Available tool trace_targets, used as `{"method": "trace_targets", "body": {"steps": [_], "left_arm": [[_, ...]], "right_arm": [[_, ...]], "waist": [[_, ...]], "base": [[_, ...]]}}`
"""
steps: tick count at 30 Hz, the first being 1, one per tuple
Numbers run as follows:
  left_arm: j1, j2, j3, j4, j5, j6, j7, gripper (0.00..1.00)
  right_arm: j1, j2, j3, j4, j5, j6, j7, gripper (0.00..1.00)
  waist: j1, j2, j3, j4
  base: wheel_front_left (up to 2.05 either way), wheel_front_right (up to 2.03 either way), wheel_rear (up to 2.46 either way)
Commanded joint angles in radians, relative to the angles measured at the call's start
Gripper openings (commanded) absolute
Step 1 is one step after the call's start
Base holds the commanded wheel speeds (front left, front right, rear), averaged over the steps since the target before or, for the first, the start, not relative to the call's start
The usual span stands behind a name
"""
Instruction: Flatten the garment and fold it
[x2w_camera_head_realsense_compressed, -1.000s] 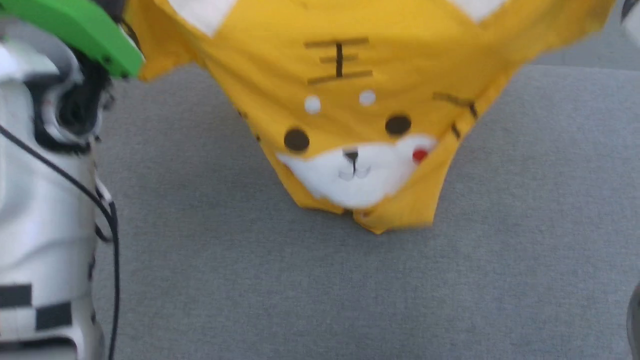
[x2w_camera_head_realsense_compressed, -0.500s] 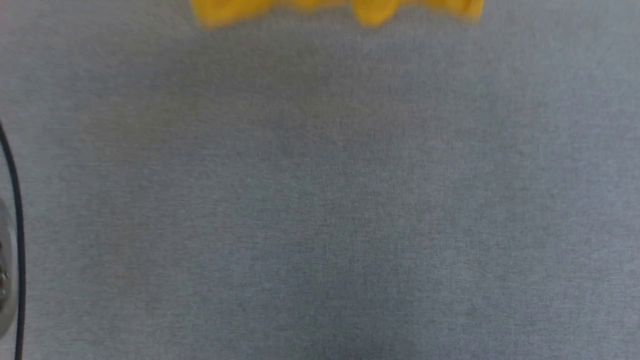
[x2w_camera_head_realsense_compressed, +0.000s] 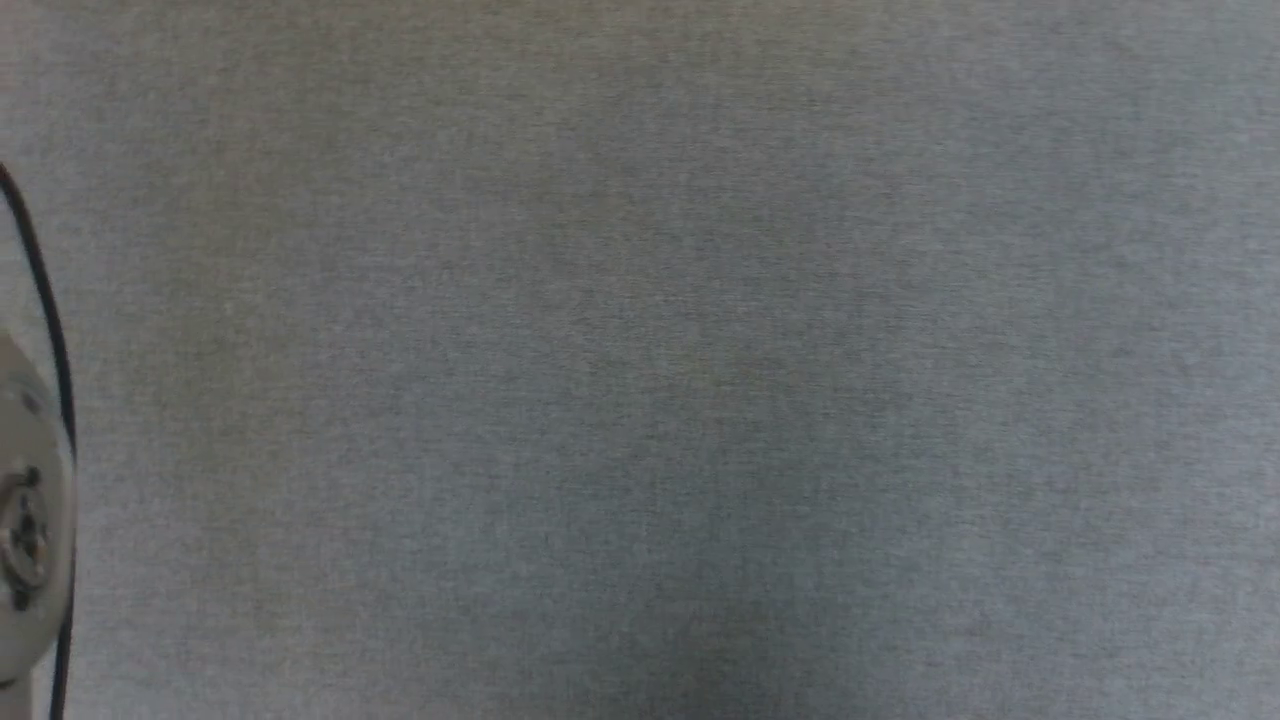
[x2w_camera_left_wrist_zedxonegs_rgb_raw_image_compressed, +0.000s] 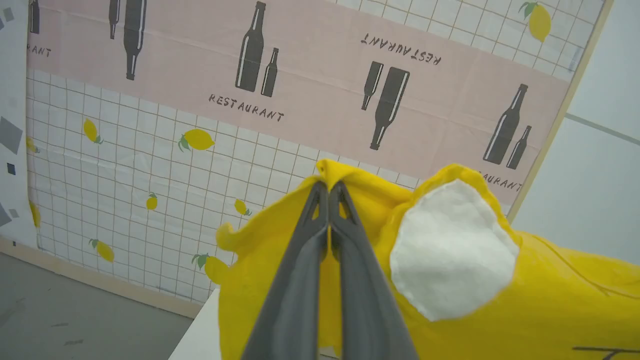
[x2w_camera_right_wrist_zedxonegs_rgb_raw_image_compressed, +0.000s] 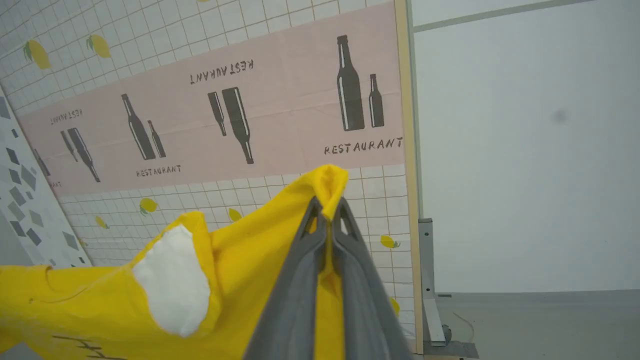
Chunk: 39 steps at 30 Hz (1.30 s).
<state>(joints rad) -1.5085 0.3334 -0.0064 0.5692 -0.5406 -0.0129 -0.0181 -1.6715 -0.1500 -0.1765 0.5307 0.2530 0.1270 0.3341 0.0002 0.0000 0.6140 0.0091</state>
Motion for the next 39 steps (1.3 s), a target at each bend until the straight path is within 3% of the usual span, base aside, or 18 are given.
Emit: {"method": "trace_targets", "body": {"steps": [1, 4, 9, 16, 22, 27, 34, 39], "left_arm": [[0.03, -0.005, 0.001, 0.014, -0.015, -0.017, -0.013, 0.0], [0.088, -0.026, -0.018, 0.051, -0.038, -0.064, -0.019, 0.0], [0.237, -0.059, -0.062, 0.071, -0.081, -0.106, -0.036, 0.0], [0.597, -0.103, -0.132, 0.01, -0.166, -0.117, -0.04, 0.0], [0.943, -0.124, -0.152, -0.115, -0.239, -0.111, 0.01, 0.0], [1.188, -0.118, -0.137, -0.244, -0.292, -0.054, 0.083, 0.0], [1.491, -0.093, -0.104, -0.434, -0.313, 0.082, 0.153, 0.0], [1.605, -0.046, -0.115, -0.531, -0.27, 0.176, 0.225, 0.0]], "right_arm": [[0.046, -0.01, 0.008, -0.006, 0.031, 0.004, -0.007, 0.0], [0.141, -0.042, 0.035, -0.027, 0.114, 0.004, -0.012, 0.0], [0.379, -0.087, 0.066, -0.103, 0.251, 0.004, -0.013, 0.0], [0.845, -0.1, 0.026, -0.267, 0.393, 0.004, -0.018, 0.0], [1.222, -0.046, -0.041, -0.382, 0.42, 0.004, 0.005, 0.0], [1.449, -0.012, -0.075, -0.442, 0.392, 0.004, 0.061, 0.0], [1.677, -0.006, -0.105, -0.549, 0.297, 0.004, 0.173, 0.0], [1.772, -0.01, -0.118, -0.642, 0.23, 0.004, 0.289, 0.0]], "waist": [[-0.0002, 0.0, -0.018, 0.028], [-0.0002, 0.0, -0.064, 0.054], [-0.0002, 0.0, -0.165, 0.088], [-0.0002, 0.0, -0.358, 0.114], [-0.0002, 0.0, -0.491, 0.117], [-0.0002, 0.0, -0.55, 0.106], [-0.0002, 0.0, -0.591, 0.091], [-0.0002, 0.0, -0.594, 0.087]], "base": [[0.0, 0.0, 0.0], [0.0, 0.0, 0.0], [0.0, 0.0, 0.0], [0.0, 0.0, 0.0], [0.0, 0.0, 0.0], [0.0, 0.0, 0.0], [0.0, 0.0, 0.0], [0.0, 0.0, 0.0]]}}
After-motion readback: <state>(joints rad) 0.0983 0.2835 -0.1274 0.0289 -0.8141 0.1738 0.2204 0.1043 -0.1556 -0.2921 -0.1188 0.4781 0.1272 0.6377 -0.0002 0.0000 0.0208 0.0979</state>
